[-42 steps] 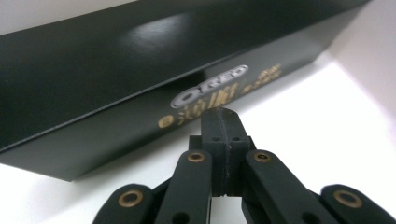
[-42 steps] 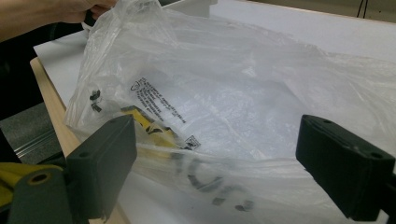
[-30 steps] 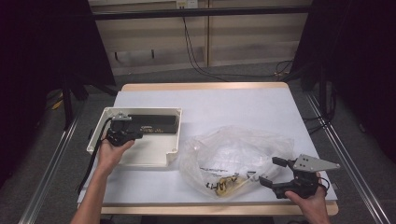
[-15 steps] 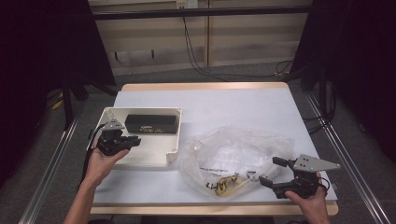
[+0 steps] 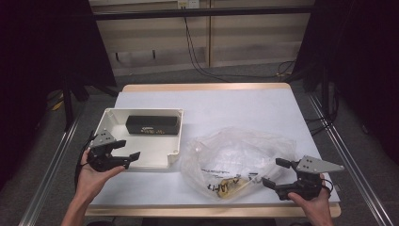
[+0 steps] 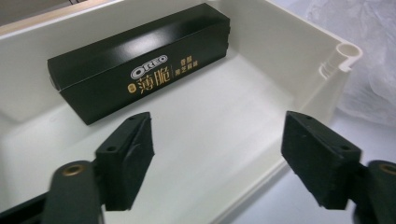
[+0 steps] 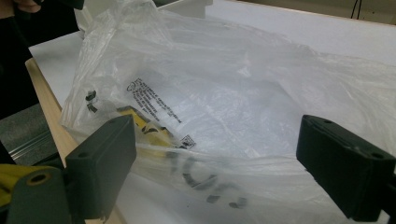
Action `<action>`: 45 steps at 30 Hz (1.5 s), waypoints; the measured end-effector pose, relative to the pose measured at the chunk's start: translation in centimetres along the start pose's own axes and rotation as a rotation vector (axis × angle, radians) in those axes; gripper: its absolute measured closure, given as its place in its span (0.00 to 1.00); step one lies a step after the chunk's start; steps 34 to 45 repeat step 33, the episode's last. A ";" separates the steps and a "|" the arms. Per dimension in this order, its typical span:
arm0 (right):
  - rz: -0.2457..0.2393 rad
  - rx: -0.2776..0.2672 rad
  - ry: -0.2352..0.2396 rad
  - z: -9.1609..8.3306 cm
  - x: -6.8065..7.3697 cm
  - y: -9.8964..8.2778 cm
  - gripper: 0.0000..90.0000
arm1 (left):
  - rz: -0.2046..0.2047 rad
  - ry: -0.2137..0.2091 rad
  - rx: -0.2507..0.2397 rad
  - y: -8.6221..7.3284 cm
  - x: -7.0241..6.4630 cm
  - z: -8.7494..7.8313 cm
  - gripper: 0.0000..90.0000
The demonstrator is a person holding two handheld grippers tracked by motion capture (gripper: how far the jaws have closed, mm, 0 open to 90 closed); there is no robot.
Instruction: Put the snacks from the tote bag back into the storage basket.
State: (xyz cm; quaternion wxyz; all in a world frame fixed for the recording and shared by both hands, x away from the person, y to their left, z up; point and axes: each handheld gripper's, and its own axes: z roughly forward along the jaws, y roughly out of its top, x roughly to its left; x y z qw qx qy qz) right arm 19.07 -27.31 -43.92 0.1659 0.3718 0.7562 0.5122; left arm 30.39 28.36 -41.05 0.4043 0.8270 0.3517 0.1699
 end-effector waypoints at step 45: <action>0.015 -0.001 -0.058 -0.4 -1.3 -0.4 0.12 | -0.127 0.047 -0.159 -8.1 -5.2 -3.9 0.03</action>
